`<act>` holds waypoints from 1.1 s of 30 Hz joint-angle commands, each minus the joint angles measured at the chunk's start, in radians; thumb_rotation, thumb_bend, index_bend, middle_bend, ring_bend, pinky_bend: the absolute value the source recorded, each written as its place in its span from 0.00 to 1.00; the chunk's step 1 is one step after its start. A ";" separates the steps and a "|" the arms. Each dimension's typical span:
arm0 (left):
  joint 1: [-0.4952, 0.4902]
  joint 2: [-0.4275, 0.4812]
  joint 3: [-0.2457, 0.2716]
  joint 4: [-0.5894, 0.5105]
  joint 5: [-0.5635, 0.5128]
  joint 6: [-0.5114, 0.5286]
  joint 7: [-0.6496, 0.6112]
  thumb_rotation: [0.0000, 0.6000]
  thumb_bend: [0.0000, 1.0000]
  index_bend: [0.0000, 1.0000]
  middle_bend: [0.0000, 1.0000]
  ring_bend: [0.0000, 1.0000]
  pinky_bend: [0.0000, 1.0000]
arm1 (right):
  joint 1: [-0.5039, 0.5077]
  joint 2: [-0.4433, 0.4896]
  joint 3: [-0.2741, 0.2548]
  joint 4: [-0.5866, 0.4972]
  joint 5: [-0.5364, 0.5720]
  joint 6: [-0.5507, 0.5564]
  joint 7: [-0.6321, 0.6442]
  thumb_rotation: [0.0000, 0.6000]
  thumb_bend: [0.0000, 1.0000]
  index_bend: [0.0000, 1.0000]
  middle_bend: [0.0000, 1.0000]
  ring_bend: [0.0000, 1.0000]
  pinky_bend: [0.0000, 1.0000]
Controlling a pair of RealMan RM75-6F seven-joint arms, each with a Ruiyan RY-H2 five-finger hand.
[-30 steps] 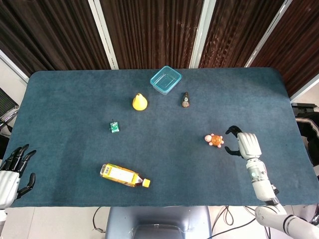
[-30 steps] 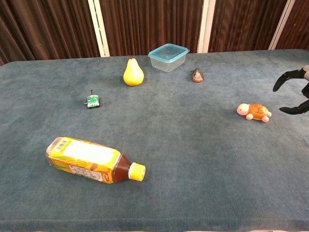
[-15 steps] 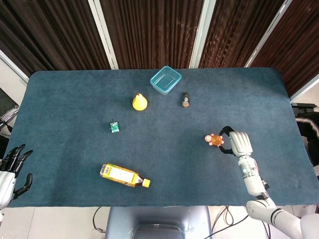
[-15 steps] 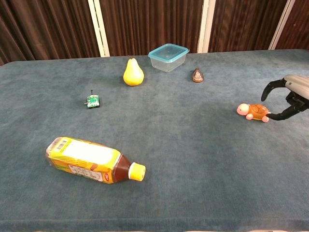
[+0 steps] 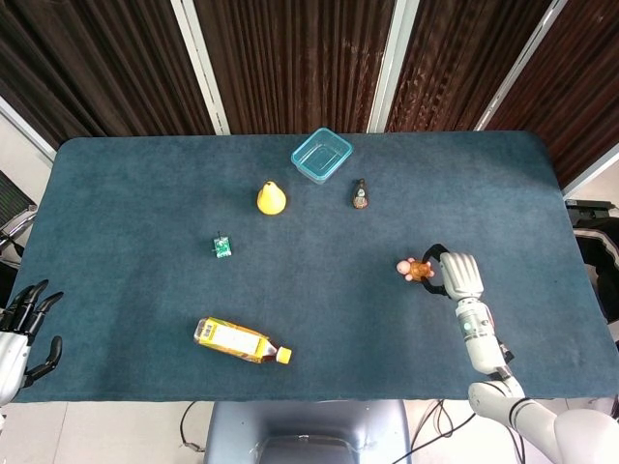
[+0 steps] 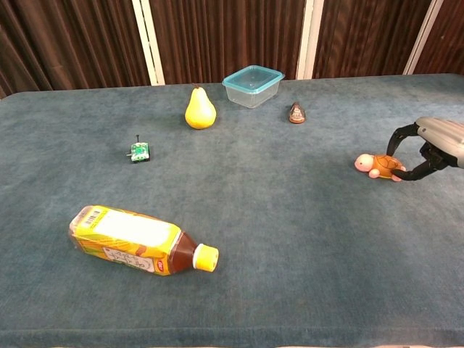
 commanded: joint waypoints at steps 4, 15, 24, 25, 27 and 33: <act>0.001 0.001 0.000 0.003 -0.001 0.001 -0.008 1.00 0.53 0.15 0.00 0.04 0.24 | 0.004 -0.028 -0.003 0.050 -0.005 0.011 -0.007 1.00 0.45 0.70 0.55 1.00 1.00; 0.003 0.001 0.000 0.004 0.001 0.003 -0.008 1.00 0.53 0.15 0.00 0.04 0.24 | -0.004 -0.038 -0.011 0.083 -0.019 0.028 0.025 1.00 1.00 0.89 0.70 1.00 1.00; 0.003 0.000 0.001 0.002 0.004 0.000 0.001 1.00 0.53 0.15 0.00 0.04 0.24 | -0.015 -0.023 -0.016 0.063 -0.030 0.043 0.048 1.00 1.00 0.87 0.71 1.00 1.00; 0.002 0.000 0.001 0.001 0.004 0.000 0.002 1.00 0.53 0.15 0.00 0.04 0.24 | -0.018 -0.018 -0.020 0.058 -0.040 0.054 0.066 1.00 1.00 0.87 0.71 1.00 1.00; 0.003 0.000 0.001 0.000 0.003 0.000 0.003 1.00 0.53 0.15 0.00 0.04 0.24 | -0.024 -0.004 -0.029 0.044 -0.053 0.062 0.096 1.00 1.00 0.84 0.70 1.00 1.00; 0.003 0.001 0.002 0.000 0.003 -0.002 0.001 1.00 0.53 0.15 0.00 0.04 0.24 | -0.049 0.115 -0.047 -0.112 -0.057 0.026 0.156 1.00 0.53 0.37 0.43 1.00 1.00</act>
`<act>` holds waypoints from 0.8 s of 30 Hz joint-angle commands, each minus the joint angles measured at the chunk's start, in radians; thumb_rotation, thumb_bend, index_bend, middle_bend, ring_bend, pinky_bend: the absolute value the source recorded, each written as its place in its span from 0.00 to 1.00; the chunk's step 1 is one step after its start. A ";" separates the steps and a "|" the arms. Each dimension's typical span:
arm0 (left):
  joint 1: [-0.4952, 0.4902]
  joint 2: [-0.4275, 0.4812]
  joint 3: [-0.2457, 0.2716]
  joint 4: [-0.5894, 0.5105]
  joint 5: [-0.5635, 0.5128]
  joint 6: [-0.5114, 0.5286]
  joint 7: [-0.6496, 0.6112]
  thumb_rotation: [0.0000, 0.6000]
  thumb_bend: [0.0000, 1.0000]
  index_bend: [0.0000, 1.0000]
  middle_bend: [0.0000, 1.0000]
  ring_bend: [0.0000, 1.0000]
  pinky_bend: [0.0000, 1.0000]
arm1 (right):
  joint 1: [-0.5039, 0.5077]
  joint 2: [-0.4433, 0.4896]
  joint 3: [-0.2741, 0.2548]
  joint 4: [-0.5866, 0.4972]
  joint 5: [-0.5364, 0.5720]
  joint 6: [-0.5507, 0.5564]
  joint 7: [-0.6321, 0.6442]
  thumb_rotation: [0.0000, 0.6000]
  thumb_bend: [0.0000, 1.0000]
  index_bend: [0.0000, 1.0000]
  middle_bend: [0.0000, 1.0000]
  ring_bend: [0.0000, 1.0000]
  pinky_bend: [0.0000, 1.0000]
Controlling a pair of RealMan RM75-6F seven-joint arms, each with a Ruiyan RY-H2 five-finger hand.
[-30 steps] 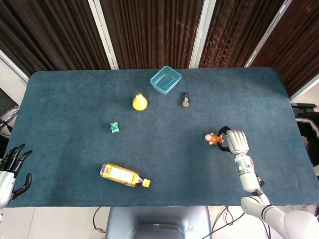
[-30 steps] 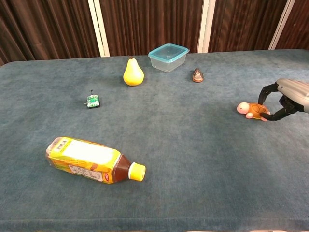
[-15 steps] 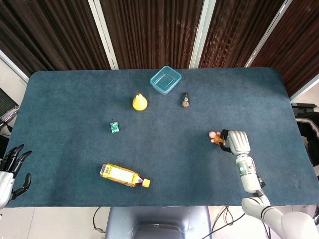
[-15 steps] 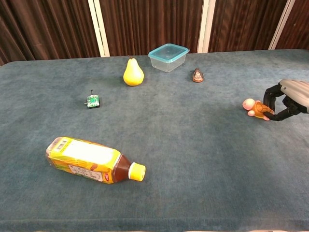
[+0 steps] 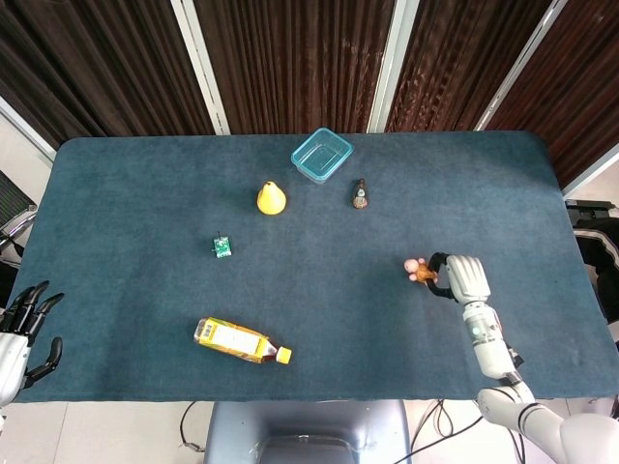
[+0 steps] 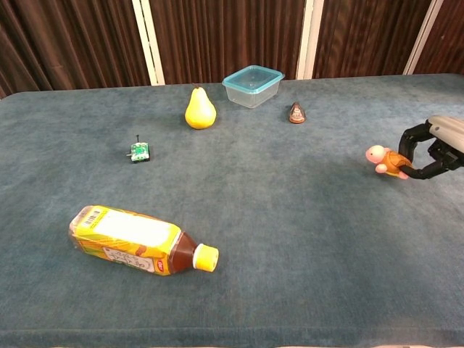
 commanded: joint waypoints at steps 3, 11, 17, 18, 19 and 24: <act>0.000 0.000 0.000 -0.002 0.000 -0.002 0.003 1.00 0.53 0.15 0.00 0.04 0.24 | -0.031 0.130 -0.014 -0.177 0.007 -0.028 0.004 1.00 0.31 0.23 0.35 1.00 1.00; -0.003 0.000 0.004 -0.006 0.004 -0.010 0.014 1.00 0.53 0.15 0.00 0.04 0.24 | -0.059 0.206 0.003 -0.326 0.055 -0.004 -0.090 1.00 0.14 0.11 0.27 0.99 0.99; -0.004 0.001 0.005 -0.010 0.004 -0.014 0.021 1.00 0.53 0.15 0.00 0.04 0.24 | -0.048 0.142 0.018 -0.264 0.061 0.013 -0.083 1.00 0.14 0.43 0.37 1.00 1.00; -0.004 0.001 0.005 -0.011 0.002 -0.015 0.020 1.00 0.53 0.15 0.00 0.04 0.24 | -0.042 0.128 0.020 -0.244 0.061 0.011 -0.079 1.00 0.14 0.45 0.39 1.00 1.00; -0.004 0.001 0.005 -0.011 0.002 -0.016 0.020 1.00 0.53 0.15 0.00 0.04 0.24 | -0.039 0.121 0.021 -0.233 0.061 0.010 -0.077 1.00 0.14 0.48 0.40 1.00 1.00; -0.005 0.001 0.003 -0.013 0.000 -0.016 0.020 1.00 0.53 0.15 0.00 0.04 0.24 | -0.016 0.078 0.031 -0.160 0.069 -0.022 -0.053 1.00 0.20 0.53 0.44 1.00 1.00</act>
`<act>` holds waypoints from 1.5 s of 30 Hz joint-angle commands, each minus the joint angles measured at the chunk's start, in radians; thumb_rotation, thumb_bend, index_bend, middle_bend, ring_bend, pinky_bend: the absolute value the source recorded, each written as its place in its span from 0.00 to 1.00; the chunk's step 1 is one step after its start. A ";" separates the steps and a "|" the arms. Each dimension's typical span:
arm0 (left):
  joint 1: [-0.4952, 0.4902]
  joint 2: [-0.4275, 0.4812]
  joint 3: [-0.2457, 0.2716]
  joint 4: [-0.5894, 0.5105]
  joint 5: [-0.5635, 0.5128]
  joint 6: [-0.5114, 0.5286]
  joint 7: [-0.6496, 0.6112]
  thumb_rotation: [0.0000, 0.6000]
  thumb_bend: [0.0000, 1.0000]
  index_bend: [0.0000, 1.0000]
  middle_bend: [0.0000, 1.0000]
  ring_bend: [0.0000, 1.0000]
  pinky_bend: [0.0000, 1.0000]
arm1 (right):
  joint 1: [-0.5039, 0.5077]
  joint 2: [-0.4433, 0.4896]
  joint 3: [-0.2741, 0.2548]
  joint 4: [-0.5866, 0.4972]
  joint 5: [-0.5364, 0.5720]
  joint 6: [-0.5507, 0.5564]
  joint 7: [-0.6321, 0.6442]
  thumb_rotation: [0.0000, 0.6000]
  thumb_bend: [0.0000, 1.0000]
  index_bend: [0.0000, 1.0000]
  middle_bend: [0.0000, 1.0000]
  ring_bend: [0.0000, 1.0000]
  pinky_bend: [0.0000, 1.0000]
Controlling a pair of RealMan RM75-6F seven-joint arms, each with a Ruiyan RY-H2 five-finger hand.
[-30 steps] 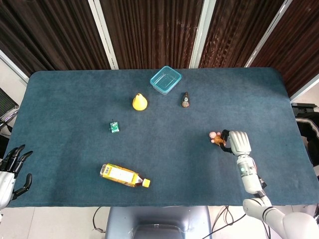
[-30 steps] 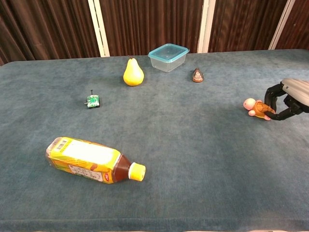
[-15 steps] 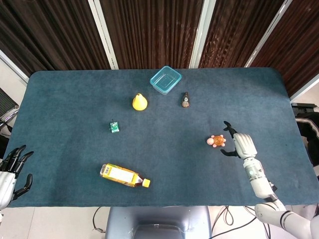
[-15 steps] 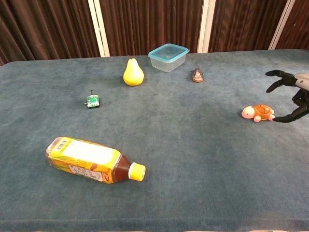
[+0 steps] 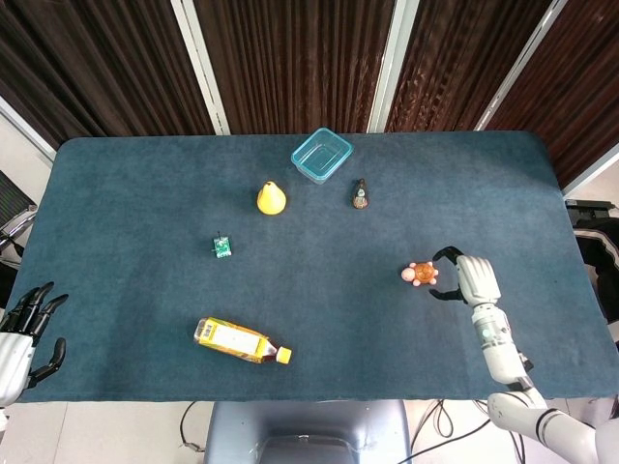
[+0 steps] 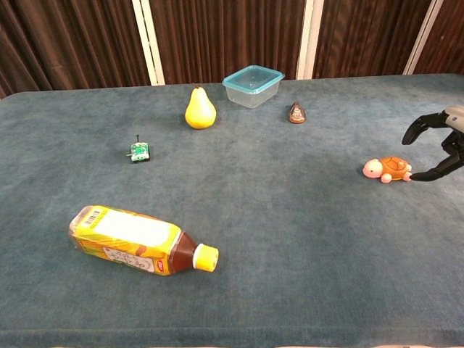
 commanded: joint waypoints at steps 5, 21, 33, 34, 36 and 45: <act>0.000 0.002 0.002 -0.002 0.000 -0.003 0.002 1.00 0.53 0.15 0.00 0.04 0.24 | 0.031 -0.062 0.008 0.093 -0.002 -0.026 0.029 1.00 0.30 0.55 0.46 1.00 1.00; 0.000 0.003 0.004 -0.002 0.002 -0.005 0.002 1.00 0.53 0.15 0.00 0.04 0.24 | 0.056 -0.156 -0.007 0.258 -0.028 -0.054 0.094 1.00 0.32 0.57 0.46 1.00 1.00; -0.001 0.004 0.005 0.001 0.003 -0.006 -0.006 1.00 0.53 0.15 0.00 0.04 0.24 | 0.050 -0.199 -0.016 0.340 -0.062 0.014 0.116 1.00 1.00 0.87 0.71 1.00 1.00; -0.001 0.004 0.005 0.002 0.002 -0.007 -0.006 1.00 0.53 0.15 0.00 0.04 0.24 | 0.049 -0.202 -0.017 0.347 -0.064 0.018 0.116 1.00 1.00 0.87 0.72 1.00 1.00; -0.001 0.005 0.005 0.001 0.002 -0.008 -0.007 1.00 0.53 0.15 0.00 0.04 0.24 | 0.049 -0.207 -0.017 0.357 -0.066 0.022 0.114 1.00 1.00 0.87 0.72 1.00 1.00; -0.001 0.006 0.006 0.000 0.003 -0.009 -0.008 1.00 0.53 0.15 0.00 0.04 0.24 | 0.040 -0.193 -0.034 0.342 -0.092 0.039 0.150 1.00 1.00 0.83 0.72 1.00 1.00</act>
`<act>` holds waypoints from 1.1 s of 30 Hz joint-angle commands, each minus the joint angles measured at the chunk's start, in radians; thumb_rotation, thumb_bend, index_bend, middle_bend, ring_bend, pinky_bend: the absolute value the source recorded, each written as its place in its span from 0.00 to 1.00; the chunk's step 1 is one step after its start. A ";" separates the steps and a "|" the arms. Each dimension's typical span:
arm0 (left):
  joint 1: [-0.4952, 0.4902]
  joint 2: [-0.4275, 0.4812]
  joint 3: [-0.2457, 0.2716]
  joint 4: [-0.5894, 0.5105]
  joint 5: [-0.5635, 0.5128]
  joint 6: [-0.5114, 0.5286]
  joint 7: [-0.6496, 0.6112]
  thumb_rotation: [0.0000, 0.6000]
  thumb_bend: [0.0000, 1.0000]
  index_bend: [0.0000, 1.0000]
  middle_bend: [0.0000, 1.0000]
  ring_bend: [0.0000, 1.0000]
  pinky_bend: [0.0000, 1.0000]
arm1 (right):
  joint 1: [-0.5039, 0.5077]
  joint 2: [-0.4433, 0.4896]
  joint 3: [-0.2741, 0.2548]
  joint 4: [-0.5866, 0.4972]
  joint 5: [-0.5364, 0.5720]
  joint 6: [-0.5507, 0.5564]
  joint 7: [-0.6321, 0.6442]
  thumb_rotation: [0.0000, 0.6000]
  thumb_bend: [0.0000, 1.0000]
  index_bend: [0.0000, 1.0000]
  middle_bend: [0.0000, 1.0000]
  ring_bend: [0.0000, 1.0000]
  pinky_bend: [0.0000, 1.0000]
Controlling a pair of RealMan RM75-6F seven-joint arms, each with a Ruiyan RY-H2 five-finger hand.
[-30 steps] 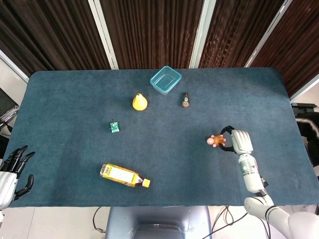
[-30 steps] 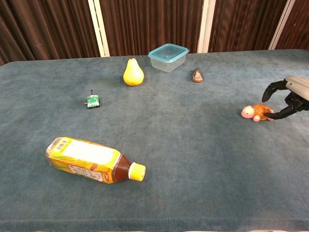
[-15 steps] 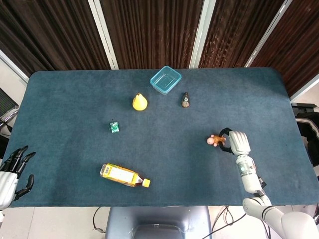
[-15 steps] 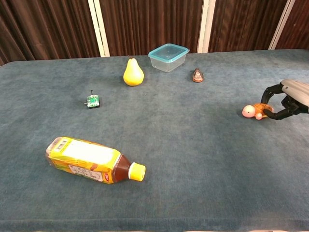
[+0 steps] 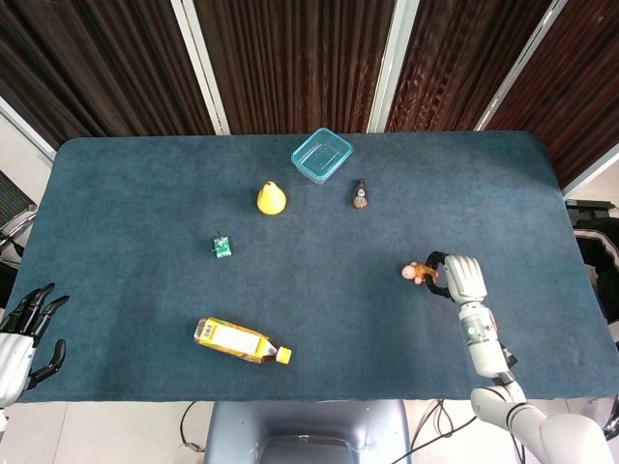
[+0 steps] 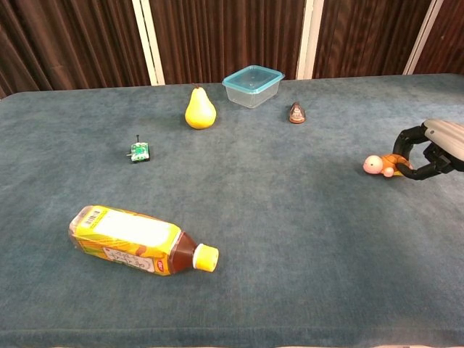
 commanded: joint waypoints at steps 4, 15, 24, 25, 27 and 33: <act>0.001 0.001 0.000 0.000 0.000 0.002 -0.003 1.00 0.53 0.15 0.00 0.04 0.24 | -0.019 0.074 -0.041 -0.095 -0.042 -0.001 0.047 1.00 0.72 0.43 0.48 0.99 0.98; 0.002 0.000 0.001 -0.001 0.001 0.003 0.006 1.00 0.53 0.15 0.01 0.05 0.24 | -0.094 0.309 -0.079 -0.473 -0.026 0.030 -0.170 1.00 0.10 0.00 0.19 0.56 0.82; 0.002 0.000 0.001 -0.007 -0.002 -0.001 0.013 1.00 0.53 0.15 0.01 0.05 0.24 | -0.232 0.525 -0.086 -0.817 -0.065 0.274 -0.282 1.00 0.16 0.01 0.07 0.17 0.31; 0.003 0.000 0.001 -0.008 -0.004 -0.001 0.015 1.00 0.53 0.15 0.01 0.05 0.24 | -0.254 0.553 -0.105 -0.838 -0.103 0.320 -0.300 1.00 0.26 0.03 0.08 0.17 0.29; 0.003 -0.001 0.000 -0.010 -0.006 -0.003 0.020 1.00 0.53 0.15 0.01 0.05 0.25 | -0.293 0.588 -0.131 -0.864 -0.144 0.384 -0.338 1.00 0.43 0.09 0.12 0.17 0.28; 0.002 -0.005 -0.005 -0.020 -0.019 -0.010 0.040 1.00 0.53 0.15 0.02 0.05 0.25 | -0.428 0.651 -0.156 -0.962 -0.135 0.558 -0.469 1.00 0.48 0.10 0.10 0.07 0.12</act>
